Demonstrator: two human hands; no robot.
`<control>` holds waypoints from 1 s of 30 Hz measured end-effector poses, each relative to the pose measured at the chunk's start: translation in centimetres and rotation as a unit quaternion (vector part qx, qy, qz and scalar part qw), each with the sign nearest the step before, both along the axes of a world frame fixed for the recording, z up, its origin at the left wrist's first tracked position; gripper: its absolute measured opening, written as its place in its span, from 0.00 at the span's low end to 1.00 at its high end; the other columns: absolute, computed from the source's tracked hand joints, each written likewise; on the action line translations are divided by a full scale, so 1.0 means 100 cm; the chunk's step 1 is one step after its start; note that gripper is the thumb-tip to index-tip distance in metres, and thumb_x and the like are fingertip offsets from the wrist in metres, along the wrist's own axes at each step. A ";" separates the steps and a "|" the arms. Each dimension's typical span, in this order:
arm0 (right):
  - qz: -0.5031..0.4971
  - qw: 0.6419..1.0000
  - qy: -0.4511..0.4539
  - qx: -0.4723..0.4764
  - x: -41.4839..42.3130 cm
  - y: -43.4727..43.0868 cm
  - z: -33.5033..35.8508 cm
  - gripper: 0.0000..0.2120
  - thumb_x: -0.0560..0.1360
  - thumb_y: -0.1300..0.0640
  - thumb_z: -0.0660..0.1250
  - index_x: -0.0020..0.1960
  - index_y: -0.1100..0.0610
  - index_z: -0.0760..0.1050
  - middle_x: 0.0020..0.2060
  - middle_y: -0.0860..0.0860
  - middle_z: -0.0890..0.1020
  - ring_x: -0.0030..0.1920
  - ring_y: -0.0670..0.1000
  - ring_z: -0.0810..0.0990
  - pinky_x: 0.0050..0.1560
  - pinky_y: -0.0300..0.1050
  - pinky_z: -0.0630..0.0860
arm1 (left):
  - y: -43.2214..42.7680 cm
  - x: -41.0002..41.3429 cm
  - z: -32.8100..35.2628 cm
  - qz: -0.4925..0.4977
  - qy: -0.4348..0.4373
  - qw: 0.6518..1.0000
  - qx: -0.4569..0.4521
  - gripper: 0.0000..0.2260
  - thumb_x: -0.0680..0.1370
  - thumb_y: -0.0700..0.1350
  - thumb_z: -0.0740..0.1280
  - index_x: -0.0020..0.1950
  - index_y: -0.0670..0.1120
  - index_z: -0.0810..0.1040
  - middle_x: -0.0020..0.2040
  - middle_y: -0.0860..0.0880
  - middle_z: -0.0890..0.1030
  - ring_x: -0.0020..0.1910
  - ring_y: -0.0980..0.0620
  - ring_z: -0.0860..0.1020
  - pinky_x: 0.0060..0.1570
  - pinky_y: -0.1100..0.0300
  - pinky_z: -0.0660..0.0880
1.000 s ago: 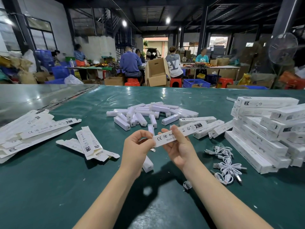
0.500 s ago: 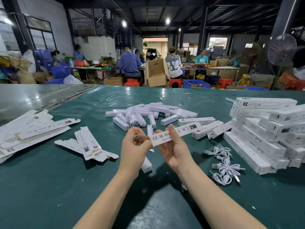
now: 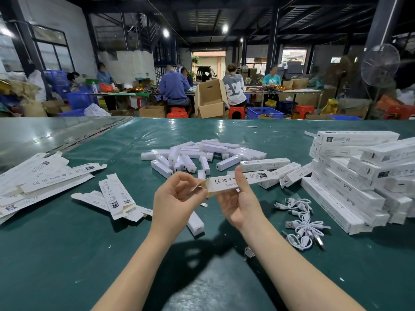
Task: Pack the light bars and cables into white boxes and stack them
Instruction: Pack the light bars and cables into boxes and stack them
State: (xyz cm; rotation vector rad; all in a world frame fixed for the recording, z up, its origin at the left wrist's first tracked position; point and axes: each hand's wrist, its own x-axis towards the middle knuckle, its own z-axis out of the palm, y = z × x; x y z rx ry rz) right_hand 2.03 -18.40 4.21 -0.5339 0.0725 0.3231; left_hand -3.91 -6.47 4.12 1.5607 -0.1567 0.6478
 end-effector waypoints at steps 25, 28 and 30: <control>-0.003 0.995 0.053 -0.082 0.000 0.005 -0.005 0.14 0.70 0.49 0.71 0.42 0.58 0.73 0.25 0.52 0.80 0.24 0.49 0.80 0.22 0.39 0.75 | -0.001 -0.005 0.000 0.027 0.025 0.995 0.098 0.13 0.68 0.32 0.73 0.32 0.49 0.78 0.35 0.51 0.83 0.33 0.59 0.80 0.34 0.71 0.73; -0.002 0.994 0.061 -0.086 -0.001 0.006 -0.004 0.14 0.70 0.49 0.71 0.43 0.59 0.74 0.26 0.52 0.81 0.24 0.50 0.80 0.22 0.39 0.76 | -0.003 -0.005 -0.001 0.047 0.017 0.994 0.102 0.11 0.68 0.34 0.73 0.32 0.49 0.78 0.32 0.55 0.82 0.30 0.60 0.79 0.34 0.72 0.73; 0.000 0.994 0.069 -0.084 -0.002 0.006 -0.003 0.14 0.69 0.49 0.72 0.45 0.59 0.74 0.26 0.53 0.81 0.24 0.50 0.81 0.22 0.39 0.76 | -0.005 -0.003 -0.003 0.074 0.001 0.992 0.106 0.13 0.69 0.35 0.73 0.32 0.52 0.78 0.32 0.57 0.82 0.31 0.61 0.79 0.34 0.72 0.73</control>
